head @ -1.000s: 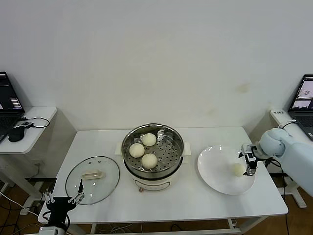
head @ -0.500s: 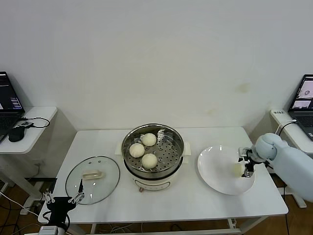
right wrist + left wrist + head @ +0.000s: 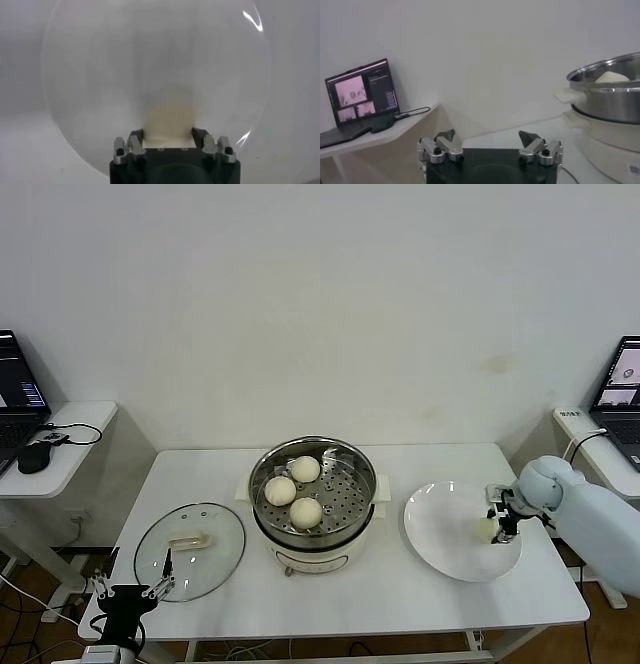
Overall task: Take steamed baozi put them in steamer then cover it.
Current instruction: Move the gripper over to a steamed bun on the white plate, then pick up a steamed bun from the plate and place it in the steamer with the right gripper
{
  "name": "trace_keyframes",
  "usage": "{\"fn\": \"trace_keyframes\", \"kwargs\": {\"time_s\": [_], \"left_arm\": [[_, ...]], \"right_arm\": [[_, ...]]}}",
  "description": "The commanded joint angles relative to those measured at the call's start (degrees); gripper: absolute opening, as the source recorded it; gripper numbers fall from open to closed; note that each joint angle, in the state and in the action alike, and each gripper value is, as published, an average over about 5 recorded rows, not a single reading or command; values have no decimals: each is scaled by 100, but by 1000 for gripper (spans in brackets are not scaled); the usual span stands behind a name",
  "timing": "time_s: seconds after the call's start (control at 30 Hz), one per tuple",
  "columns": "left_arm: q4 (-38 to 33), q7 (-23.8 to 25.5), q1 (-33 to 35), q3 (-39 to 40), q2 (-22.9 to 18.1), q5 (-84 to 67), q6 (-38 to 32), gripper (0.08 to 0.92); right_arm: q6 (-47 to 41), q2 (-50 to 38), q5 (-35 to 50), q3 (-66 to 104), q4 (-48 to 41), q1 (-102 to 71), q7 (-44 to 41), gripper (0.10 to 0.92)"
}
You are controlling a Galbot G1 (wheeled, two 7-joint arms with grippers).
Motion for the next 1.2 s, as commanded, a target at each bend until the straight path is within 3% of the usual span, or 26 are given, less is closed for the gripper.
{"fn": "trace_keyframes", "kwargs": {"time_s": [0.03, 0.3, 0.63, 0.83, 1.2], "left_arm": [[-10, 4, -5, -5, 26, -2, -1, 823], [-83, 8, -31, 22, 74, -12, 10, 823], [-117, 4, -53, 30, 115, -46, 15, 823], [-87, -4, -84, 16, 79, -73, 6, 823], [-102, -21, -68, -61, -26, -81, -10, 823]], "right_arm": [[-109, -426, 478, -594, 598, 713, -135, 594], [-553, -647, 1853, -1811, 1411, 2546, -159, 597], [-1381, 566, 3473, -3435, 1875, 4951, 243, 609], [-1852, 1578, 4273, -3705, 1814, 4961, 895, 613], [-2332, 2610, 4734, -3828, 1443, 4224, 1512, 619]]}}
